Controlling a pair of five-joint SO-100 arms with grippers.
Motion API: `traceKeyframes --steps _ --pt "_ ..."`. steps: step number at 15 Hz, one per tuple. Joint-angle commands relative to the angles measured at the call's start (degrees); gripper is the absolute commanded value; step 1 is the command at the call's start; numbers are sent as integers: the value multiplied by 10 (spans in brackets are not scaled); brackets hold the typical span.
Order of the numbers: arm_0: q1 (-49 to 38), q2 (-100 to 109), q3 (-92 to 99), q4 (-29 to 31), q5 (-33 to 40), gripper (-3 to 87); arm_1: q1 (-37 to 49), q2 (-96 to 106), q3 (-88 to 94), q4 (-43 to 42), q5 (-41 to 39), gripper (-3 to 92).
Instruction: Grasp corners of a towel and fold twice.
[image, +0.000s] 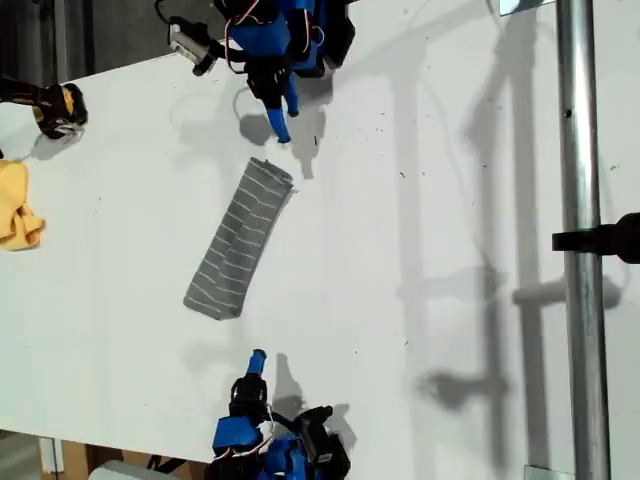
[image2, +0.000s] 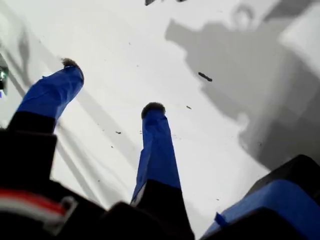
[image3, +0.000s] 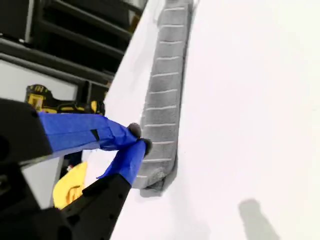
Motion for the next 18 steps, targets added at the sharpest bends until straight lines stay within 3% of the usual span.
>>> traceKeyframes --steps 1,3,5,13,18 --pt "17 130 82 -8 -33 -14 -12 -48 1 -23 17 295" --pt "25 326 181 51 -51 -14 -6 -149 6 -59 28 316" --pt "35 354 207 91 -71 -14 29 -237 -3 -108 24 329" --pt "48 354 221 106 -90 -14 174 -628 -106 -337 -21 353" --pt "49 354 221 120 -94 -14 204 -758 -182 -384 -40 360"
